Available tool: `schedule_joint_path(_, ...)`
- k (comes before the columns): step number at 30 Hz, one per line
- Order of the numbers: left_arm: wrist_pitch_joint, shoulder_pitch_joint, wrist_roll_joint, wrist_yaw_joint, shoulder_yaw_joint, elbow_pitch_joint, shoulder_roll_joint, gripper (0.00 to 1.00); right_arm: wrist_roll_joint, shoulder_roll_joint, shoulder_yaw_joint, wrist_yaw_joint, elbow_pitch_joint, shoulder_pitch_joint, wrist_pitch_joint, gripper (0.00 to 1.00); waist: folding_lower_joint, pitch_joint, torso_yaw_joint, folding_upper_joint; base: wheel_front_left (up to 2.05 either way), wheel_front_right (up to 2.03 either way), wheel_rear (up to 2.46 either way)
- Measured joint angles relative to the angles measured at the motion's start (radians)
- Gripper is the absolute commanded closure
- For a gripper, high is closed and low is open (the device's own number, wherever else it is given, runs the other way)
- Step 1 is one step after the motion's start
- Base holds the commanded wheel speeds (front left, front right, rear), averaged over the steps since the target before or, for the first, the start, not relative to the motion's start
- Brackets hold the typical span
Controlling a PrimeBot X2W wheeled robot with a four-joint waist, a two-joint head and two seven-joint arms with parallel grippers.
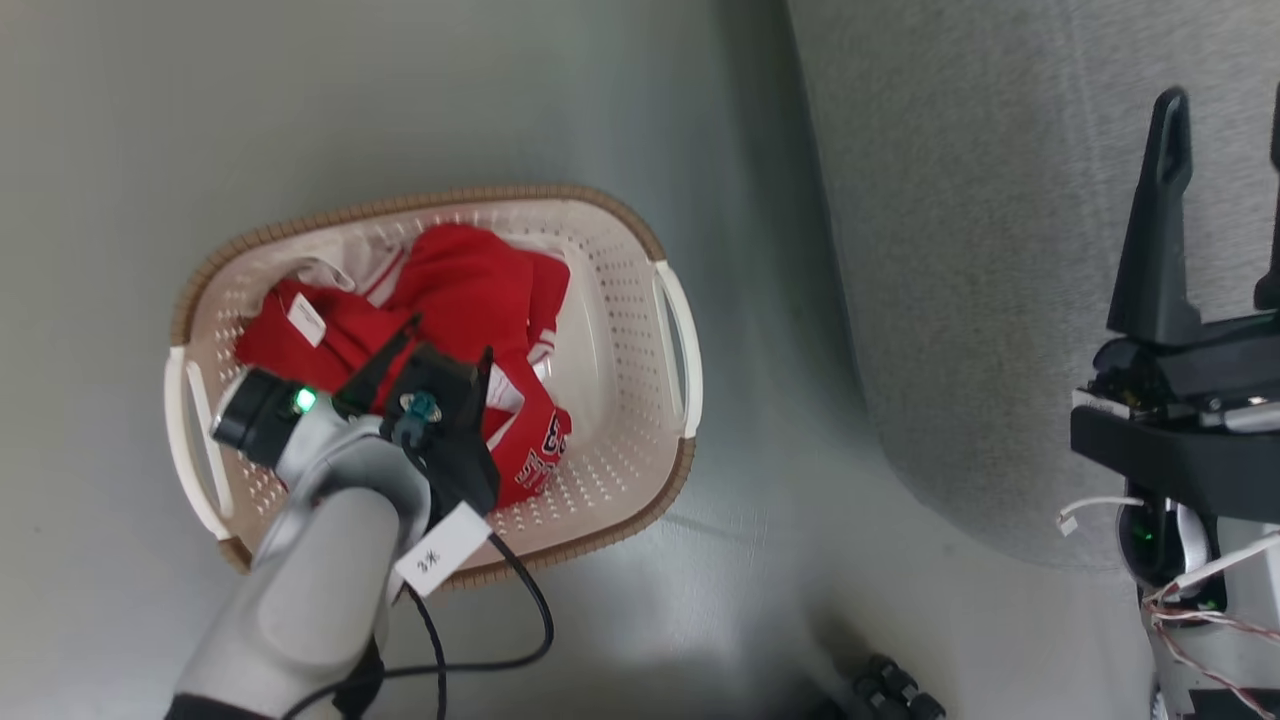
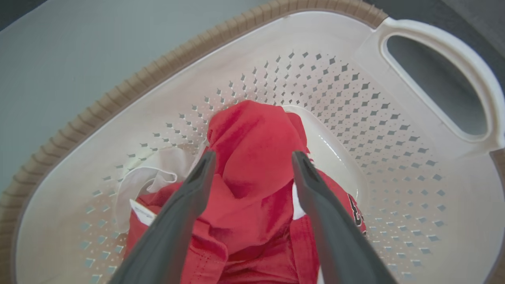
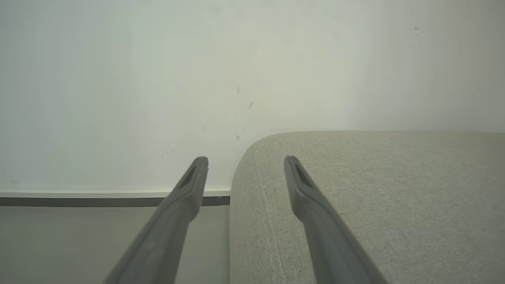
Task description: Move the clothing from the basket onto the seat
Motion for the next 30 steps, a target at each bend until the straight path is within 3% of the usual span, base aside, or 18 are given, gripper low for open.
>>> schedule_joint_path(11, 0.001, -0.079, 0.029, 0.0, -0.011, 0.092, 0.006, 0.0, -0.019, 0.016, 0.004, 0.007, -0.005, -0.065, 0.0, 0.0, -0.0001, 0.122, 0.001, -0.0001, 0.0, 0.0, 0.0)
schedule_joint_path(20, 0.003, -0.142, 0.056, 0.044, -0.015, 0.154, 0.016, 0.0, -0.044, 0.033, 0.024, 0.016, -0.012, -0.083, 0.0, 0.0, 0.0, 0.161, -0.009, -0.0001, 0.0, 0.0, 0.0)
schedule_joint_path(21, 0.008, -0.145, 0.057, 0.044, -0.017, 0.162, 0.015, 0.1, -0.044, 0.033, 0.024, 0.016, -0.012, -0.083, 0.0, 0.0, -0.0001, 0.163, -0.011, -0.0001, 0.0, 0.0, 0.0)
schedule_joint_path(22, 0.01, -0.15, 0.061, 0.046, -0.024, 0.17, 0.014, 0.42, -0.045, 0.033, 0.024, 0.016, -0.011, -0.083, 0.0, 0.0, -0.0002, 0.164, -0.012, -0.0001, 0.0, 0.0, 0.0)
schedule_joint_path(24, 0.011, -0.159, 0.094, 0.047, -0.044, 0.185, 0.019, 0.9, -0.045, 0.035, 0.024, 0.016, -0.007, -0.083, 0.0, 0.0, -0.0002, 0.165, -0.015, -0.0001, 0.0, 0.0, 0.0)
schedule_joint_path(25, 0.01, -0.16, 0.095, 0.053, -0.044, 0.191, 0.02, 1.0, -0.046, 0.036, 0.024, 0.016, -0.002, -0.083, 0.0, 0.0, -0.0002, 0.165, -0.016, -0.0001, 0.0, 0.0, 0.0)
schedule_joint_path(30, -0.026, -0.165, 0.087, 0.053, -0.042, 0.207, 0.015, 1.0, -0.053, 0.042, 0.024, 0.018, 0.029, -0.085, 0.0, 0.0, -0.0002, 0.15, -0.016, -0.0001, 0.0, 0.0, 0.0)
